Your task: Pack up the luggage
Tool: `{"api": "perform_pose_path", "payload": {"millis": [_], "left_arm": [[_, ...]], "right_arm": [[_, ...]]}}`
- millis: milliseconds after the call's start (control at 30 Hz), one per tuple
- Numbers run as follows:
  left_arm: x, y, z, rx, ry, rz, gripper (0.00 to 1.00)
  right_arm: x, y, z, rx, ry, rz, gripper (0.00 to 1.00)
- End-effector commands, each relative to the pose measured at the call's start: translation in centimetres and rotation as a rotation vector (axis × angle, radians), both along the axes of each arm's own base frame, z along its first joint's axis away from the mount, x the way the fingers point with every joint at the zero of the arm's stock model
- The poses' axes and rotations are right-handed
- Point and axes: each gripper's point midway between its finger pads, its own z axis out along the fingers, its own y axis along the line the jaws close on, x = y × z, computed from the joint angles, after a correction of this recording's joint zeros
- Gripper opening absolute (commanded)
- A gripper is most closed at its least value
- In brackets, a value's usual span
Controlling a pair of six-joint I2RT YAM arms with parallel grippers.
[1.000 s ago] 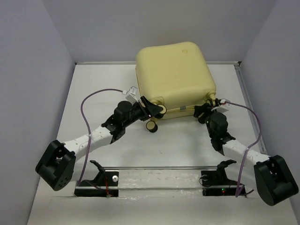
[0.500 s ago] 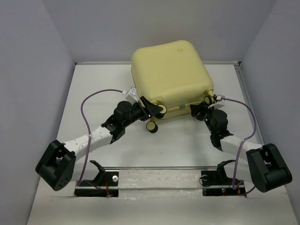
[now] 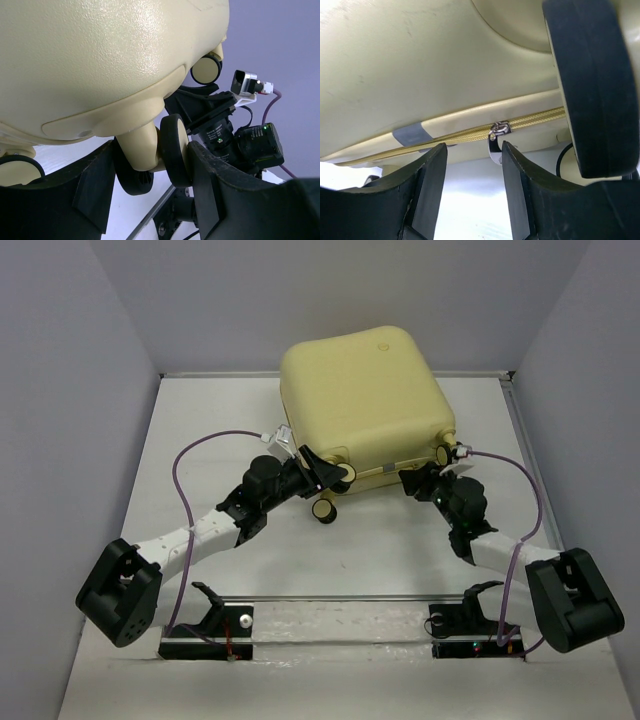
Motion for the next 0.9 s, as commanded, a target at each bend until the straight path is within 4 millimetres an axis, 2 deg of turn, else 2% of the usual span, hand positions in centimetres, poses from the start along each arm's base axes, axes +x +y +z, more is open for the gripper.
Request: {"api": "perform_pose_path", "payload": {"millis": [0, 67, 167, 267, 600, 633, 767, 867], "left_arm": [[-1.9, -1.5, 8.1, -0.18, -0.23, -0.117, 0.06], [-2.0, -1.5, 8.0, -0.178, -0.229, -0.117, 0.06], [-1.9, -1.3, 8.0, -0.175, -0.232, -0.111, 0.06], [-1.9, -1.5, 7.8, -0.173, -0.228, -0.112, 0.06], [-1.7, -1.6, 7.5, -0.166, -0.219, -0.113, 0.06], [-1.7, -1.6, 7.3, -0.163, -0.216, -0.111, 0.06], [-1.6, -1.7, 7.2, -0.163, -0.211, -0.111, 0.06], [-1.5, -1.7, 7.3, -0.164, -0.212, -0.111, 0.06]], "right_arm": [[0.7, -0.3, -0.3, -0.028, -0.016, -0.023, 0.53], [0.8, -1.1, -1.0, -0.038, 0.001, -0.071, 0.53], [1.0, -1.1, -1.0, -0.036, -0.003, -0.07, 0.5], [1.2, -1.2, -0.9, -0.038, -0.007, -0.084, 0.42], [2.3, -1.9, 0.3, -0.092, -0.047, -0.121, 0.4], [2.4, -1.9, 0.3, -0.094, -0.046, -0.119, 0.37], [2.3, -1.8, 0.7, -0.102, -0.068, -0.107, 0.1], [1.9, -0.8, 1.8, -0.104, -0.119, -0.043, 0.07]]}}
